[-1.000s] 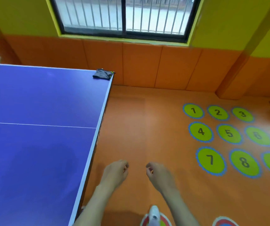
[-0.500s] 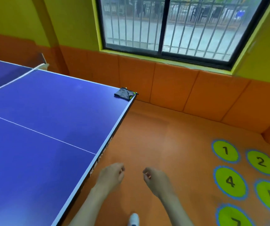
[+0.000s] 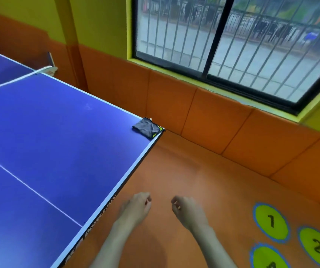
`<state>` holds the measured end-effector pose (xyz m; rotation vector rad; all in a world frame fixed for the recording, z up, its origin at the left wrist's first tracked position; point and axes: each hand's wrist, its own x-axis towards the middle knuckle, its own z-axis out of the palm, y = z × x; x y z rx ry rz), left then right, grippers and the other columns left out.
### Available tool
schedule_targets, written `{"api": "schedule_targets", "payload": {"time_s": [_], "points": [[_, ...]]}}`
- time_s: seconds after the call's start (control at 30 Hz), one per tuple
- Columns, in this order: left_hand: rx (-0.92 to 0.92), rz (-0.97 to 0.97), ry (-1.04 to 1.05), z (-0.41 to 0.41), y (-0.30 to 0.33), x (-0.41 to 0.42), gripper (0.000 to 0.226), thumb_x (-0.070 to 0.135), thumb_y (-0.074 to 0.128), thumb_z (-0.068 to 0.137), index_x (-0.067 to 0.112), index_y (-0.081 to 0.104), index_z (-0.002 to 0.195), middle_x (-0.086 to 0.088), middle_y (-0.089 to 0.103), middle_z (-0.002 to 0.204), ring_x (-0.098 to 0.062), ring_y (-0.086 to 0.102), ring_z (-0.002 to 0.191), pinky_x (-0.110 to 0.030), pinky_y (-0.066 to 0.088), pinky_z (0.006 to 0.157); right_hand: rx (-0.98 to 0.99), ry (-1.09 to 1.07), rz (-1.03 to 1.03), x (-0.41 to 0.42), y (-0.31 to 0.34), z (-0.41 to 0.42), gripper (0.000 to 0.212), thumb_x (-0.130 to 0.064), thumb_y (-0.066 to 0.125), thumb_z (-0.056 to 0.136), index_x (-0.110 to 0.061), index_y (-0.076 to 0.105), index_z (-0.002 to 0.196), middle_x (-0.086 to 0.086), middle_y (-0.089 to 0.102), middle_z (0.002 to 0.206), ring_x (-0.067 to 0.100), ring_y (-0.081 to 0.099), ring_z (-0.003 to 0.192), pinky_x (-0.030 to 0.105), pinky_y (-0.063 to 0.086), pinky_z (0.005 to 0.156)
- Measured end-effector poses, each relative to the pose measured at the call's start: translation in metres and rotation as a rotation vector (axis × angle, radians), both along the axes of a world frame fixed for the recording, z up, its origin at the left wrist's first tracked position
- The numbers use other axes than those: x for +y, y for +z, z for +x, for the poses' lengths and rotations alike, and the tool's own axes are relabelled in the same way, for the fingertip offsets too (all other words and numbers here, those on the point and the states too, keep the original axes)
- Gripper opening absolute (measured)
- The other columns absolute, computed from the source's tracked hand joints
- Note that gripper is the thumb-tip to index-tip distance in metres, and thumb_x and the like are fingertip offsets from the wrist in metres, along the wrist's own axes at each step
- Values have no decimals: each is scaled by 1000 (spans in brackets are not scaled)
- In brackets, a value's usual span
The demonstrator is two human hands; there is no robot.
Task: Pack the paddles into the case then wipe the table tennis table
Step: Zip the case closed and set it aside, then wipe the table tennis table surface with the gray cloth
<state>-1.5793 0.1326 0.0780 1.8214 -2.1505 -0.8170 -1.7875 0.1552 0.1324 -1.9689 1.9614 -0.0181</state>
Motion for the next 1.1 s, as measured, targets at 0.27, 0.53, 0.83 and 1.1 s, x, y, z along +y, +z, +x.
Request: {"api": "schedule_targets", "payload": {"time_s": [0.27,0.53,0.83,1.1], "points": [[-122,2,45,-32,-12,-99,9,25,57,104,25,65,106,10,69,104,-5,68,86,-26,61,79,38,148,-2,-134,-11,-41,24,-34,49,104,-33,68,117,-11,77,105,17,71,99,33,60,79],[-210,10,225,-70,-7,-194,13,27,49,105,25,62,104,11,67,100,-8,61,83,-25,52,74,31,332,-20,-271,-32,-96,25,-27,48,103,-31,70,116,-9,76,104,16,72,92,34,61,79],[-217,98,474,-67,2,-279,21,23,42,100,27,62,103,11,66,101,-16,59,88,-31,45,72,-91,501,36,-394,-42,-73,24,-24,48,100,-30,69,107,-6,75,101,21,70,89,34,59,74],[-152,180,636,-29,-47,-345,19,24,43,102,25,61,110,9,67,108,-20,62,97,-31,48,79,-111,589,389,-495,-98,-29,25,-28,52,97,-33,71,111,-8,73,107,19,70,95,34,58,81]]}}
